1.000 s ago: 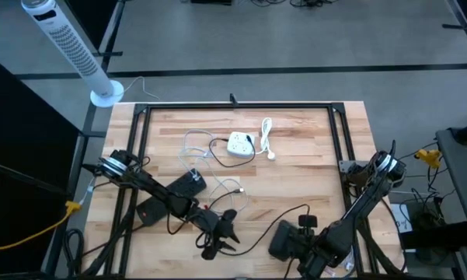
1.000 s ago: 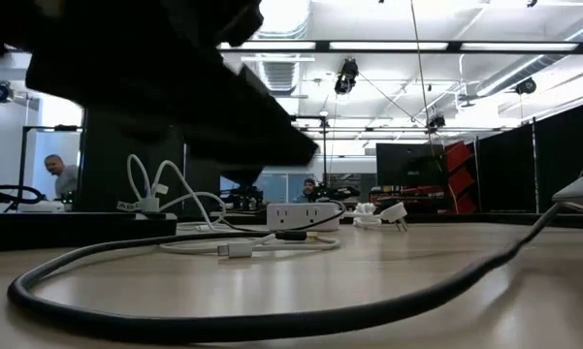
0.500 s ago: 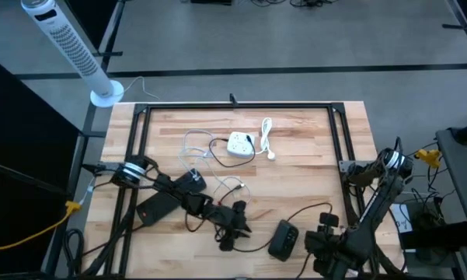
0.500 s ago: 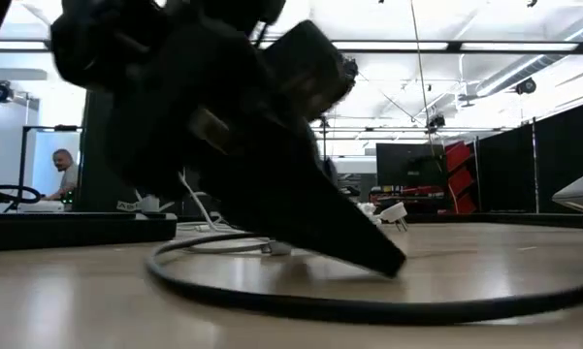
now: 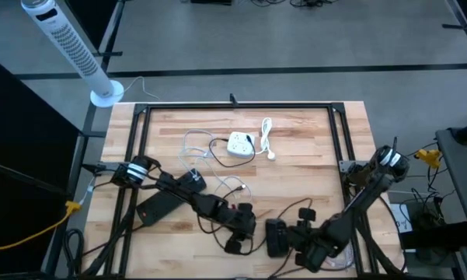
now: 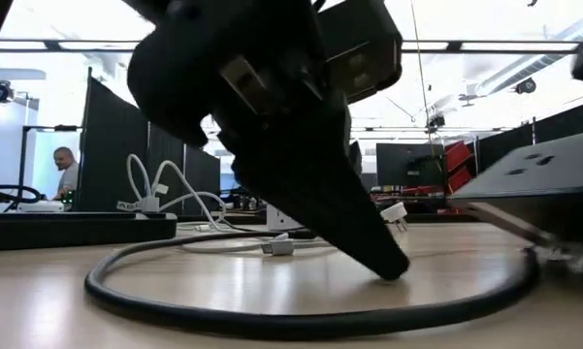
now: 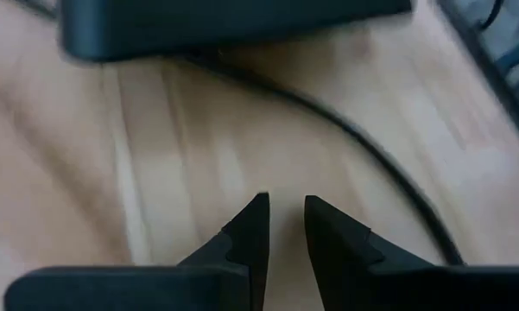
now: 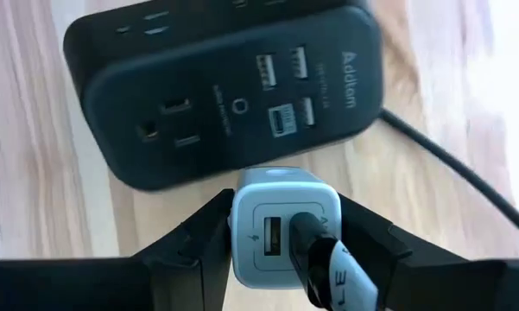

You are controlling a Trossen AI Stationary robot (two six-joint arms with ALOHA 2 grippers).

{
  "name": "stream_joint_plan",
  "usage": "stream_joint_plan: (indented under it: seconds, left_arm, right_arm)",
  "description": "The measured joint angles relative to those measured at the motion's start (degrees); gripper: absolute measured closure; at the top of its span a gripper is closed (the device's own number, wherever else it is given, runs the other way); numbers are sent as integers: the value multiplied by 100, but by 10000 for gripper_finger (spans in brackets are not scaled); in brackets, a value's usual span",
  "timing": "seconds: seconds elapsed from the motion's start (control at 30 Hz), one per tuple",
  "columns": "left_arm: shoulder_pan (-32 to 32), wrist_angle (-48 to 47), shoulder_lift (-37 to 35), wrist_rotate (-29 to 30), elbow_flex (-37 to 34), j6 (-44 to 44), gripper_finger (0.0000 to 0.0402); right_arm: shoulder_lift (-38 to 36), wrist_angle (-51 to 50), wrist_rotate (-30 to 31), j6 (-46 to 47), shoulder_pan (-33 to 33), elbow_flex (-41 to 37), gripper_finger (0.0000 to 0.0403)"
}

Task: Insert USB
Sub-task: Insert the white charger adapter into the bottom black outlet extension

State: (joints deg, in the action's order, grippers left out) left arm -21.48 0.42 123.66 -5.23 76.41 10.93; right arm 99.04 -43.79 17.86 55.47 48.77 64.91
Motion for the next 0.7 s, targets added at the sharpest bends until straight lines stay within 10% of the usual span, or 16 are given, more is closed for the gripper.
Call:
stream_joint_plan:
  seconds: [0.7]
  left_arm:
    - [-365, 330, -38, 1074, -231, 820, 338]
  right_arm:
    - [266, 1041, -492, -416, -320, -71, 258]
